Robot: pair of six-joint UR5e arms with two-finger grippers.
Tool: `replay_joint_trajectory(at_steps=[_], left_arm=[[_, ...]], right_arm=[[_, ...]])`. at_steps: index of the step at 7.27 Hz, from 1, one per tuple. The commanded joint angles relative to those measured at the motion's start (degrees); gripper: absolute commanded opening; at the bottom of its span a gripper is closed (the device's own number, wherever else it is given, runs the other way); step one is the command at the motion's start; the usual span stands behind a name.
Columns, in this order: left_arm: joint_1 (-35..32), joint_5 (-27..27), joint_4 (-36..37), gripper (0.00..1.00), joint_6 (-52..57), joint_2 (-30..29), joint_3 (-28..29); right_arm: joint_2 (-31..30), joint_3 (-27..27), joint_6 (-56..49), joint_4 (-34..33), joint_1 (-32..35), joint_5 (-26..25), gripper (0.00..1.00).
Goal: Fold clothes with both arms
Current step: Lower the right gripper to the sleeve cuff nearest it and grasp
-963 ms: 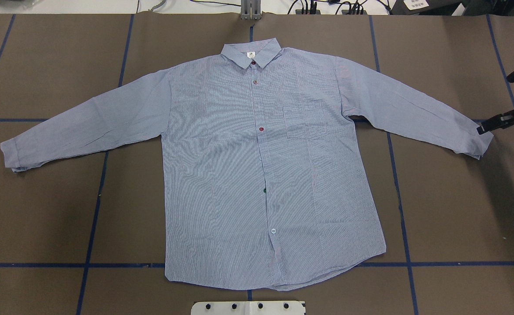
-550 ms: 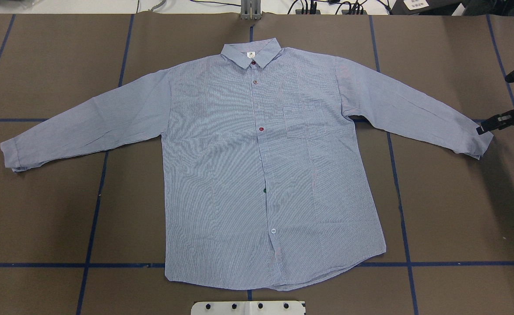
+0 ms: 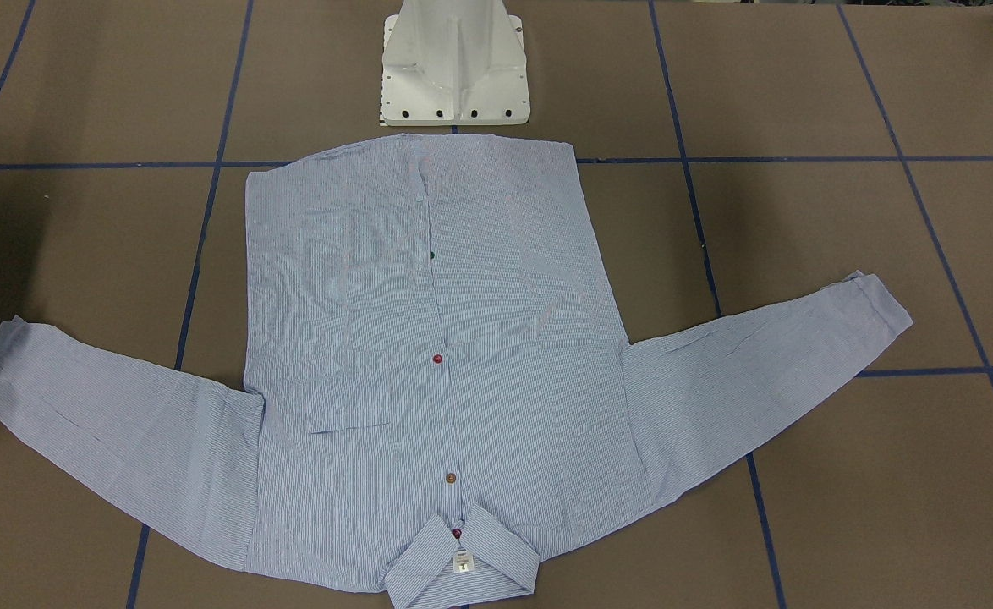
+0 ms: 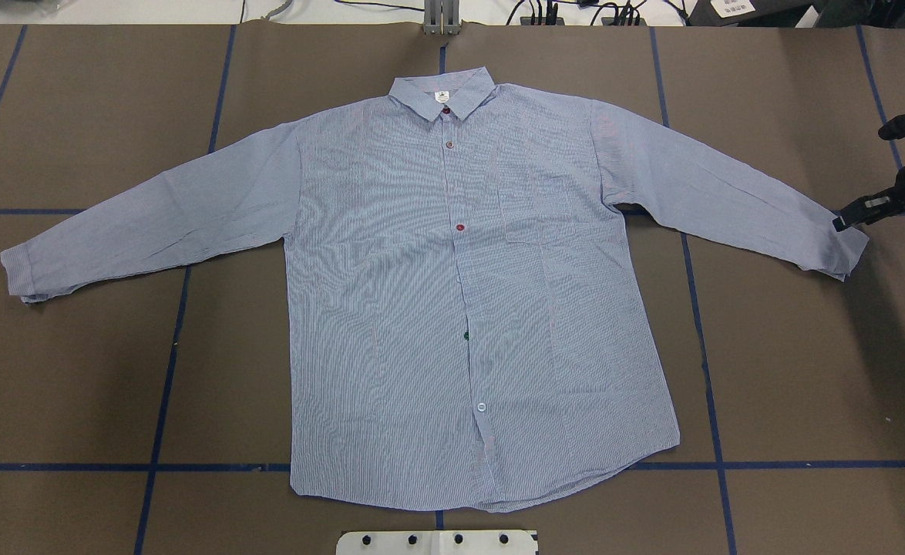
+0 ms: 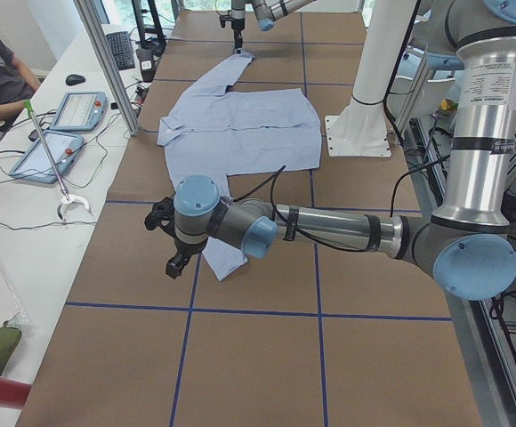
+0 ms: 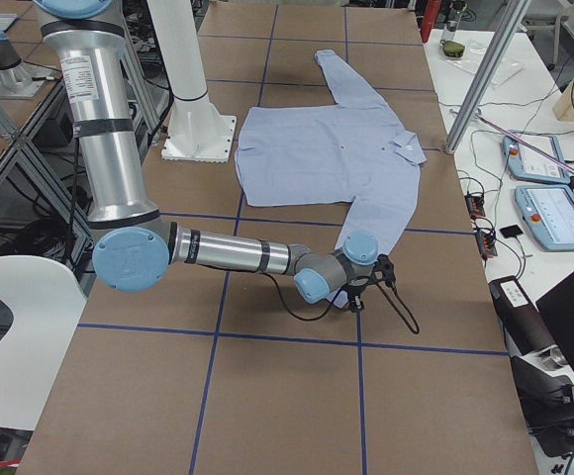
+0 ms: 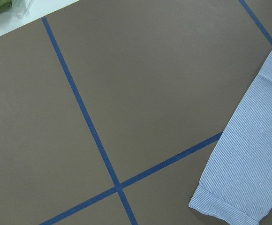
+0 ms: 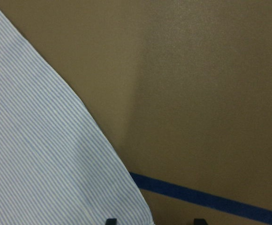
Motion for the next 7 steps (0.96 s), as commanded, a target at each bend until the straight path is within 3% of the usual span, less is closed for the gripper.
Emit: replay_joint_trajectory(at_steps=[1, 6, 7], left_arm=[[0.0, 0.0, 0.0, 1.0, 0.0, 0.0, 0.1], [0.0, -0.1, 0.1, 1.0, 0.0, -0.1, 0.0], [0.0, -0.1, 0.1, 1.0, 0.0, -0.1, 0.0]], right_arm=[[-0.1, -0.1, 0.0, -0.2, 0.0, 1.0, 0.63], [-1.0, -0.2, 0.1, -0.3, 0.0, 1.1, 0.62], [-0.9, -0.2, 0.3, -0.3, 0.0, 1.0, 0.52]])
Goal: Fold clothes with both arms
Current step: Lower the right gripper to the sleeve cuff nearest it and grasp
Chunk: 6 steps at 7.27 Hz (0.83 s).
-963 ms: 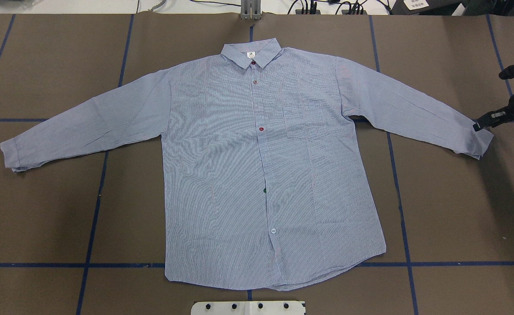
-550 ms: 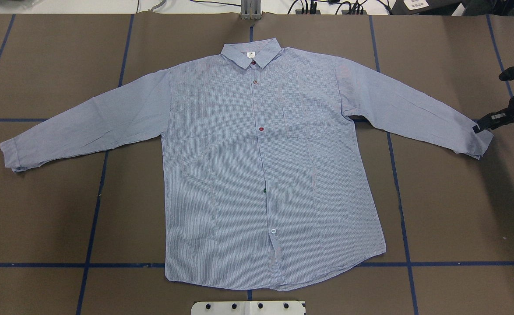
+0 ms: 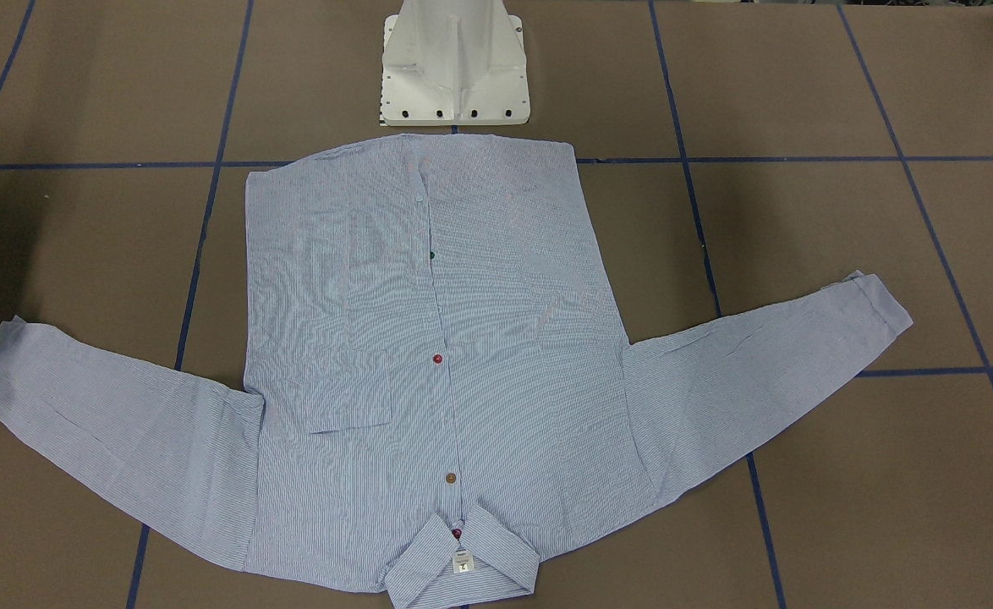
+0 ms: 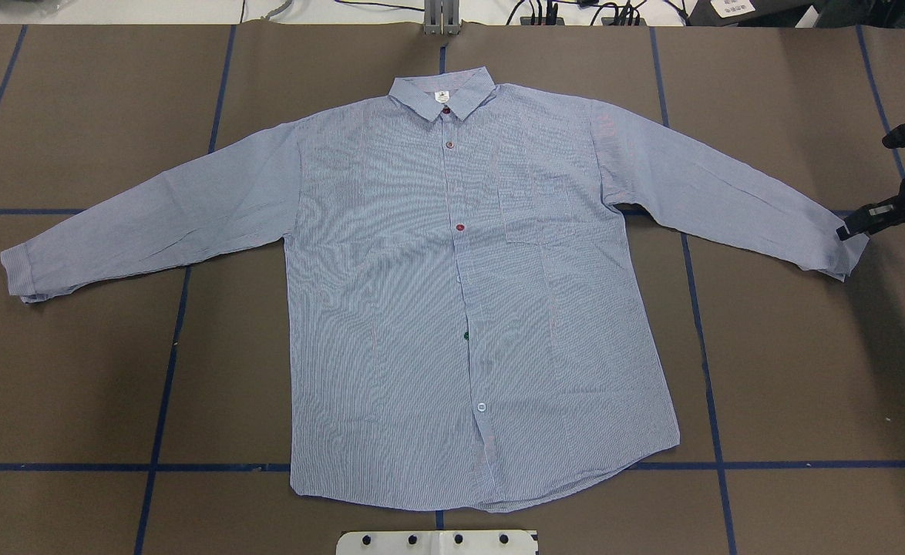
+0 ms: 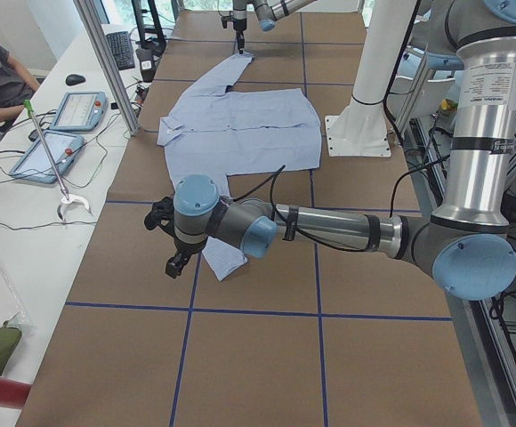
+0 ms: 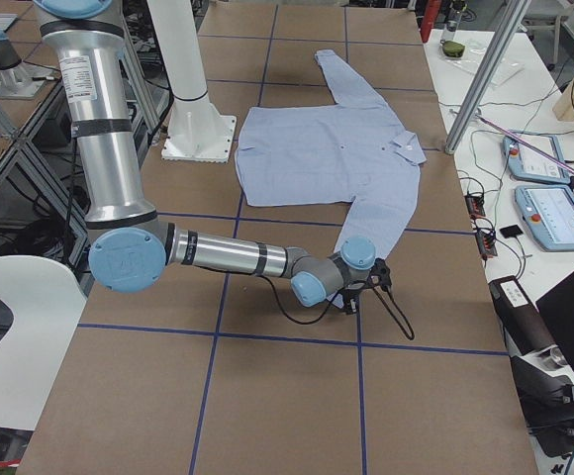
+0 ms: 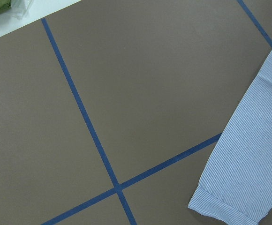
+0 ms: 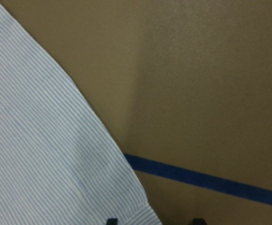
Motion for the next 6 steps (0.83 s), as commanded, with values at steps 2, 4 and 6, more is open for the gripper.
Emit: replay_joint_trajectory(at_steps=[2, 4, 6], left_arm=[[0.0, 0.0, 0.0, 1.0, -0.1, 0.0, 0.1], [0.0, 0.0, 0.0, 1.0, -0.1, 0.0, 0.1], [0.0, 0.0, 0.0, 1.0, -0.1, 0.0, 0.1]], right_arm=[[0.0, 0.0, 0.2, 0.0, 0.0, 0.0, 0.26], [0.1, 0.0, 0.3, 0.0, 0.0, 0.0, 0.25], [0.1, 0.1, 0.3, 0.1, 0.1, 0.5, 0.25]])
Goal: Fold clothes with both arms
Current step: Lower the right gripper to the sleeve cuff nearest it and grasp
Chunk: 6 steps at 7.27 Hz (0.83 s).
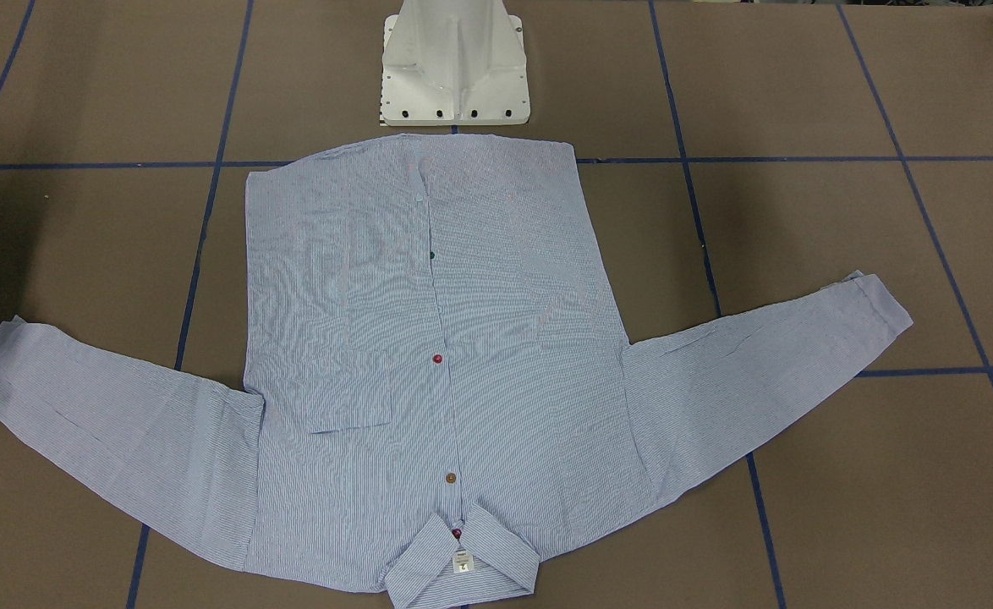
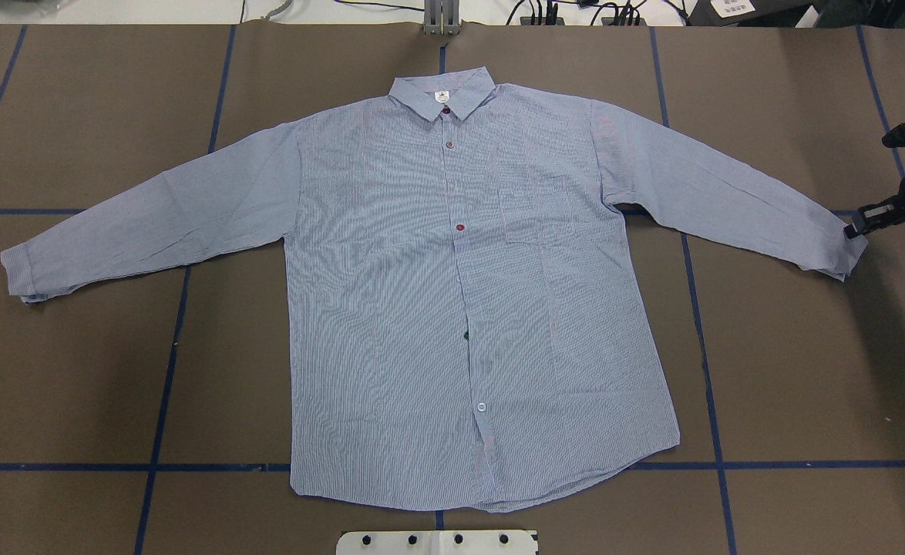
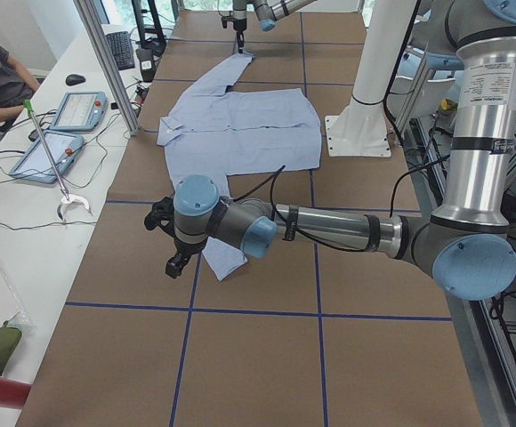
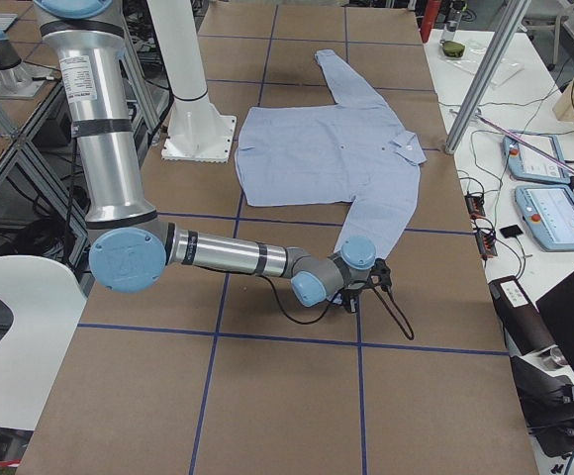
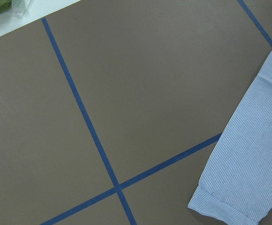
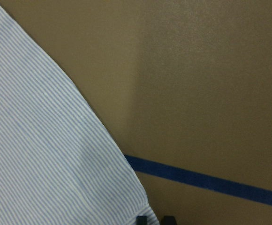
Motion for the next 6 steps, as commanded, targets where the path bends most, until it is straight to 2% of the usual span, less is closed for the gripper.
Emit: replay_joint_trajectory(at_steps=[1, 3, 5, 6], left_arm=[[0.0, 0.0, 0.0, 1.0, 0.0, 0.0, 0.0], [0.0, 0.0, 0.0, 1.0, 0.0, 0.0, 0.0], [0.0, 0.0, 0.0, 1.0, 0.0, -0.1, -0.1], [0.0, 0.0, 0.0, 1.0, 0.0, -0.2, -0.1]], right_arm=[[0.0, 0.1, 0.0, 0.2, 0.1, 0.9, 0.25], [0.0, 0.5, 0.0, 0.5, 0.2, 2.0, 0.0], [0.1, 1.2, 0.0, 0.9, 0.3, 3.0, 0.0], [0.1, 3.5, 0.1, 0.5, 0.6, 3.1, 0.0]])
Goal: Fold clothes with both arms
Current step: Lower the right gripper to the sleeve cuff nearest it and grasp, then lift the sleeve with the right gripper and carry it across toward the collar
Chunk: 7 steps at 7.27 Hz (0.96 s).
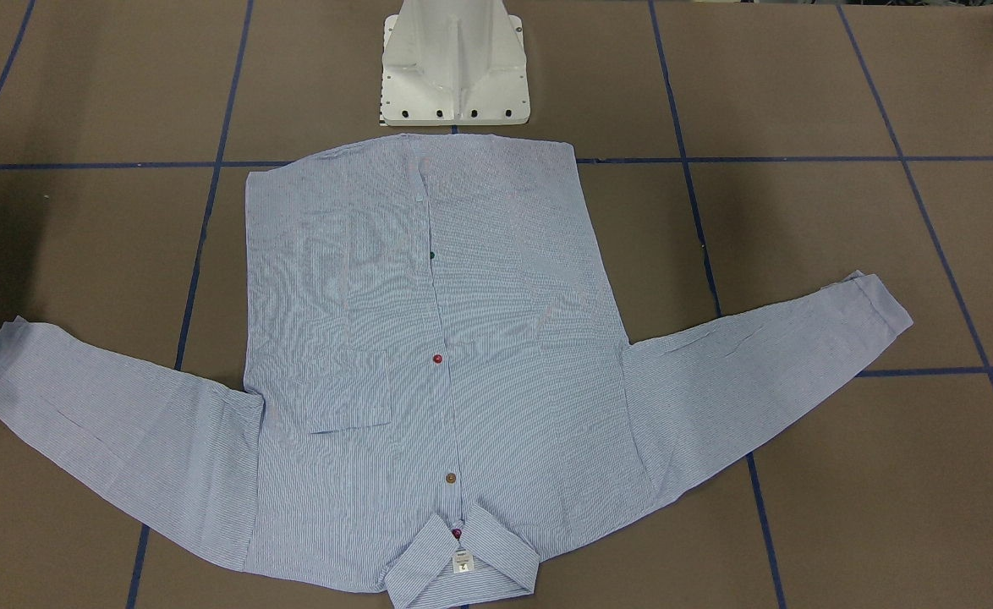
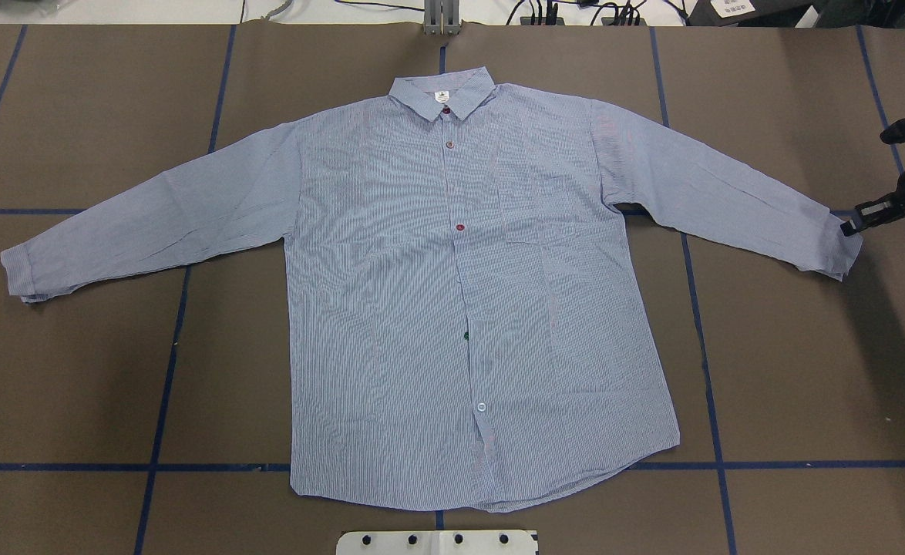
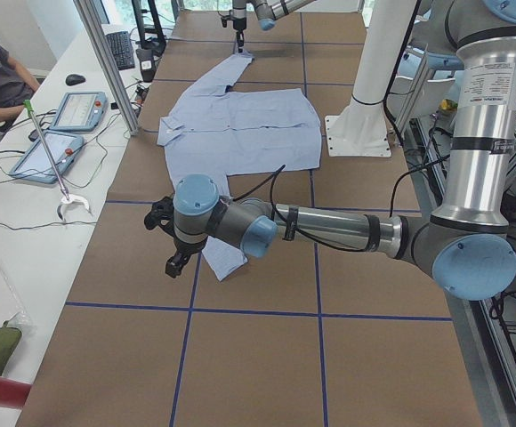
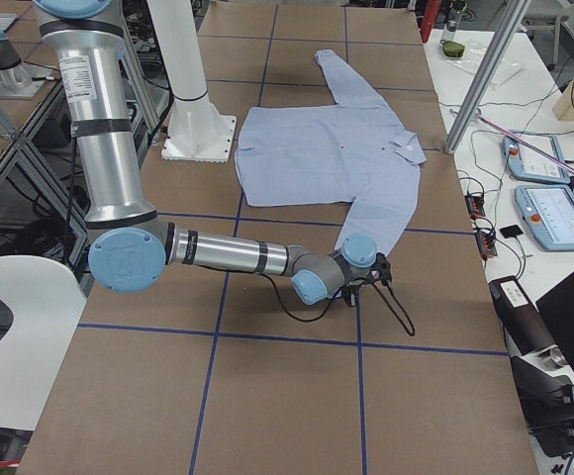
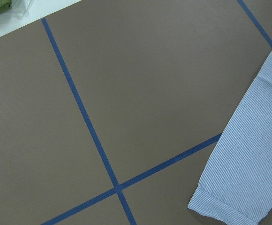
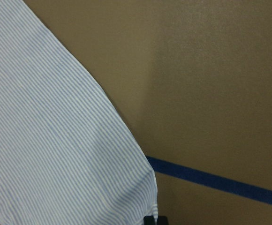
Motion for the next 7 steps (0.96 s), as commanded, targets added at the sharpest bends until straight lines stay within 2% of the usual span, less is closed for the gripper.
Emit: replay_joint_trajectory(at_steps=[1, 3, 4, 5, 7], left_arm=[[0.0, 0.1, -0.1, 1.0, 0.0, -0.2, 0.0], [0.0, 0.1, -0.1, 1.0, 0.1, -0.5, 0.1], [0.0, 0.1, -0.1, 1.0, 0.1, -0.6, 0.1], [0.0, 0.1, -0.1, 1.0, 0.1, -0.6, 0.1], [0.0, 0.1, -0.1, 1.0, 0.1, -0.6, 0.1]], right_arm=[[0.0, 3.5, 0.1, 0.1, 1.1, 2.2, 0.0], [0.9, 7.0, 0.4, -0.2, 2.4, 7.0, 0.0], [2.2, 8.6, 5.6, 0.0, 3.1, 9.2, 0.0], [4.7, 10.5, 13.2, 0.1, 3.1, 11.3, 0.0], [10.8, 13.4, 30.9, 0.4, 0.7, 11.5, 0.0]])
